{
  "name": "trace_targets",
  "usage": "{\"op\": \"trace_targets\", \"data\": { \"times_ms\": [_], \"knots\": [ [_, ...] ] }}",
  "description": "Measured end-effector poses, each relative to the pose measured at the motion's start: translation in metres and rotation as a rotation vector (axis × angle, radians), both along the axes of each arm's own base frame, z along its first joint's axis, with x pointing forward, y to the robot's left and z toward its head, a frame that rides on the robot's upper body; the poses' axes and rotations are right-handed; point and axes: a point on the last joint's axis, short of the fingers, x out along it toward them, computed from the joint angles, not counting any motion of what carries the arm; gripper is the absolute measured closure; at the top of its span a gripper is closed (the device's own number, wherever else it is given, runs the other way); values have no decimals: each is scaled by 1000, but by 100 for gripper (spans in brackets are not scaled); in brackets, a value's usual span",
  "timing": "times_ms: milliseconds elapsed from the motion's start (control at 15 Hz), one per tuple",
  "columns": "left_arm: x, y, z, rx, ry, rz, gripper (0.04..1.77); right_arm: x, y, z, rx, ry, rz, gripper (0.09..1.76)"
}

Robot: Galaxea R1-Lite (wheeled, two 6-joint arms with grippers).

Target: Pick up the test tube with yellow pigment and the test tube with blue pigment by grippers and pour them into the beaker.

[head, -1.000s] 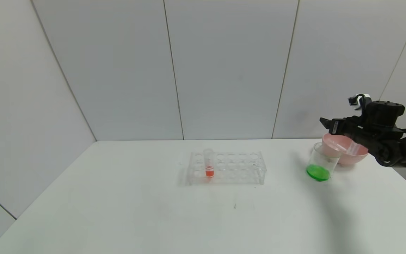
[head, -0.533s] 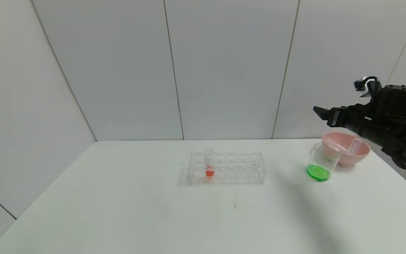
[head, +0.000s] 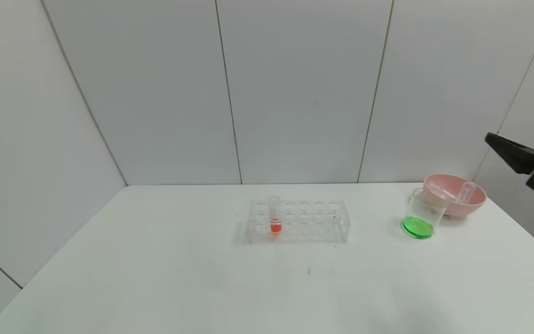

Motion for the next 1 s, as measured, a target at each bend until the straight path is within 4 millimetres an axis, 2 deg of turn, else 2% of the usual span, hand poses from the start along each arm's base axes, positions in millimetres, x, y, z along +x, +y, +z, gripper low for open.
{"op": "trace_targets", "data": {
  "times_ms": [333,667,800,867,1000],
  "knots": [
    [0,0,0,0,0,0,5,-123,-3,8,-30,-122,1,16],
    [0,0,0,0,0,0,5,-241,-4,-10,-69,-210,36,15],
    [0,0,0,0,0,0,5,-273,-4,-24,-94,-294,22,15],
    [0,0,0,0,0,0,5,-281,-4,-33,-101,-315,-5,15],
    [0,0,0,0,0,0,5,-283,-4,-50,-92,-311,-47,15]
  ]
}}
